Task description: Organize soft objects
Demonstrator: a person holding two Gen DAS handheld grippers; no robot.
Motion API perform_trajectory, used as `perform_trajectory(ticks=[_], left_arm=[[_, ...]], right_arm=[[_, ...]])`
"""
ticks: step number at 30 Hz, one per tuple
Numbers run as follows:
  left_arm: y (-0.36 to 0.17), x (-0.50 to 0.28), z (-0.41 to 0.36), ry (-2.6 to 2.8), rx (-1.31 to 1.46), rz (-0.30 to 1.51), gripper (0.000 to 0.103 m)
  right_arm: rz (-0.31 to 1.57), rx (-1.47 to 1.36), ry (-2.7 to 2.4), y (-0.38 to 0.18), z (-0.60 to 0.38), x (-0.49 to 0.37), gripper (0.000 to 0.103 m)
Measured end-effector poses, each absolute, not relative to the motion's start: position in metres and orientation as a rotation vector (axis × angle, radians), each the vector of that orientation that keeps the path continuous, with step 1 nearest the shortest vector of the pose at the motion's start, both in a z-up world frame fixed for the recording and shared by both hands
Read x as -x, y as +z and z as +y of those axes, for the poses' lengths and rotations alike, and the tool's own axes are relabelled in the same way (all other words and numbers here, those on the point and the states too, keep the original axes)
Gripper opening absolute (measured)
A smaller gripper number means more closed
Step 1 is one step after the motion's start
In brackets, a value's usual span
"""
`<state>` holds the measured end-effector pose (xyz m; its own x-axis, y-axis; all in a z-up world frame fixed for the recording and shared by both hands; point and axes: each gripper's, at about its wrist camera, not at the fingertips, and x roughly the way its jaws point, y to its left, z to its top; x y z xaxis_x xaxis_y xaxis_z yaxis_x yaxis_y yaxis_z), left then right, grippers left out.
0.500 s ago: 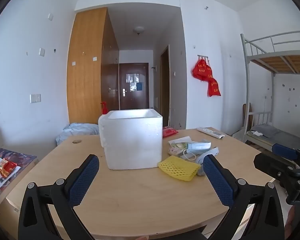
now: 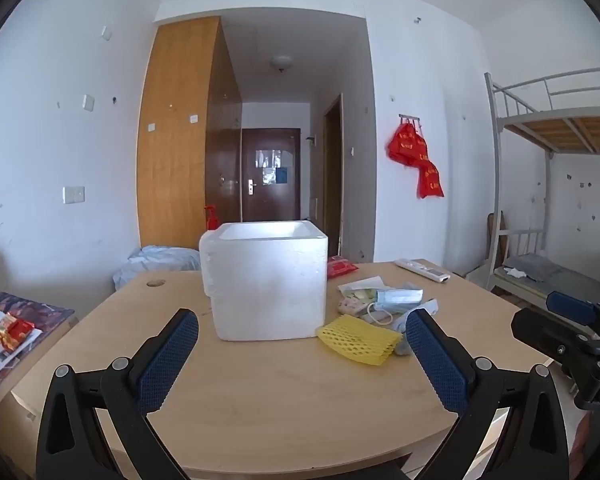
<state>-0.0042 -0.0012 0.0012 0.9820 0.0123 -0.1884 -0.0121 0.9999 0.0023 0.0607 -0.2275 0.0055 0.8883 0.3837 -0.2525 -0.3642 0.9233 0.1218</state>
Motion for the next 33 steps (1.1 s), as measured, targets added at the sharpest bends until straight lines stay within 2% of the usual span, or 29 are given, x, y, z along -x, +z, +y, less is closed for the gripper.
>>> perform_trajectory(ticks=[33], left_arm=[[0.0024,0.0059,0.0018,-0.001,0.005,0.188,0.103]], right_arm=[[0.275,-0.057,0.386,0.0051,-0.2270,-0.0588,0.103]])
